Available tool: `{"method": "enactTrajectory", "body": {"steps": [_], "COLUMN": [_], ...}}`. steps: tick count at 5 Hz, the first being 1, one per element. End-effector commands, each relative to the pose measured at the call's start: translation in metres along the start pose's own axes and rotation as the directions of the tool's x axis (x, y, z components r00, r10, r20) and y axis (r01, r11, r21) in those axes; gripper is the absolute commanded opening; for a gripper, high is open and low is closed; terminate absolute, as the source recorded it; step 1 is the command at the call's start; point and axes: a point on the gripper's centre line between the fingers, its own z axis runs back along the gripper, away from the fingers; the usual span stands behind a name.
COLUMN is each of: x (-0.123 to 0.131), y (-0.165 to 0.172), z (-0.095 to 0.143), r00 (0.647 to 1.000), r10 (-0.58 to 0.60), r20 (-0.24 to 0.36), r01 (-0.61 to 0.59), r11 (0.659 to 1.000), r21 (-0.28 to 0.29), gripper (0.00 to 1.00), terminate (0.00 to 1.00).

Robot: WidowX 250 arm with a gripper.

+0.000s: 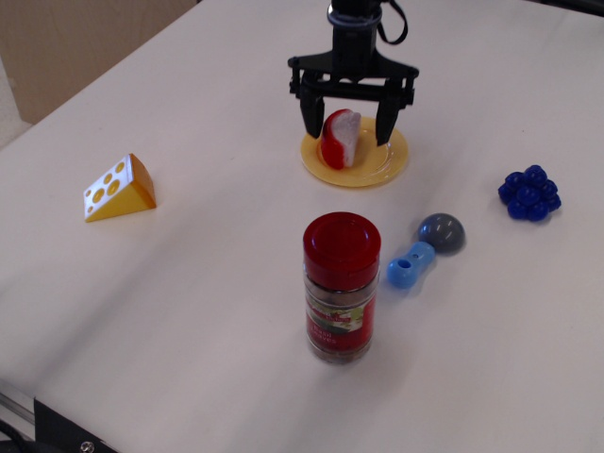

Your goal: Take sushi off plate

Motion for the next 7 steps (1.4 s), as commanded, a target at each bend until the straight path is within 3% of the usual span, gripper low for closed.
{"method": "enactTrajectory", "body": {"steps": [1, 2, 4, 6, 7], "x": [0.013, 0.013, 0.013, -0.007, -0.027], "y": [0.006, 0.005, 0.006, 0.013, 0.021], "z": [0.015, 0.009, 0.000, 0.045, 0.049], "r00": [0.998, 0.998, 1.000, 0.993, 0.995], "r10": [0.011, 0.028, 0.012, 0.014, 0.017], "r20": [0.056, 0.051, 0.023, 0.116, 0.099], "r01": [-0.012, -0.028, -0.013, -0.014, -0.016], "r11": [1.000, 1.000, 1.000, 1.000, 1.000], "r21": [0.010, 0.005, 0.016, -0.004, -0.016], "gripper": [1.00, 0.00, 0.00, 0.00, 0.00], "terminate": [0.00, 0.00, 0.00, 0.00, 0.00]}}
